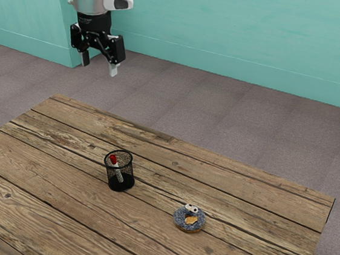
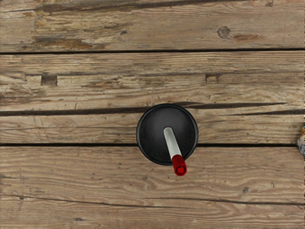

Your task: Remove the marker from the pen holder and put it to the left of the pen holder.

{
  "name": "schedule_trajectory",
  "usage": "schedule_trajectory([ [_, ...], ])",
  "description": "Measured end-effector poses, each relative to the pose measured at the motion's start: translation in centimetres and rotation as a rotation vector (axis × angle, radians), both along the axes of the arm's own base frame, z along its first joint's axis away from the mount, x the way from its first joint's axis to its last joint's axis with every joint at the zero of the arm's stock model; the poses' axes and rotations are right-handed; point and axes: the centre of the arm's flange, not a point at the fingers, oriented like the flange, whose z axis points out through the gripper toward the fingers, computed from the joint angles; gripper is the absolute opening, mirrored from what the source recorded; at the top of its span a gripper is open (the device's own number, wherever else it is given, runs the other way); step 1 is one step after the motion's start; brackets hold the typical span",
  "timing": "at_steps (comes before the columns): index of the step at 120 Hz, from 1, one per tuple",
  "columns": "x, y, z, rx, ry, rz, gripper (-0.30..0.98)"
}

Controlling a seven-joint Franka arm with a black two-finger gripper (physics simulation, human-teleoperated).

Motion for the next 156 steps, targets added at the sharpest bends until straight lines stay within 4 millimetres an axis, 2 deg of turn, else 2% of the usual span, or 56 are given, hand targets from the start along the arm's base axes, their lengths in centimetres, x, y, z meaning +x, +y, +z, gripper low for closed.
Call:
schedule_trajectory([
  [13,-0.2,-0.8,1.4,-0.002,-0.020,-0.011,0.69],
  [21,0.5,-1.0,0.5,0.000,-0.004,-0.013,0.69],
  [33,1.7,-1.3,-3.2,0.005,0.040,-0.016,0.69],
  [50,1.6,-1.3,-9.0,0.006,0.081,-0.016,0.69],
  [63,2.7,-1.2,-12.1,0.005,0.073,-0.014,0.69],
  [82,4.5,-1.1,-15.6,0.003,0.063,-0.012,0.69],
  [97,5.3,-1.2,-17.2,0.003,0.054,-0.013,0.69],
  [108,2.8,-1.2,-19.3,0.002,0.058,-0.016,0.69],
  [124,-0.6,0.0,-22.1,-0.007,0.016,0.002,0.69],
  [156,-3.6,-1.1,-24.8,-0.039,-0.096,-0.005,0.69],
])
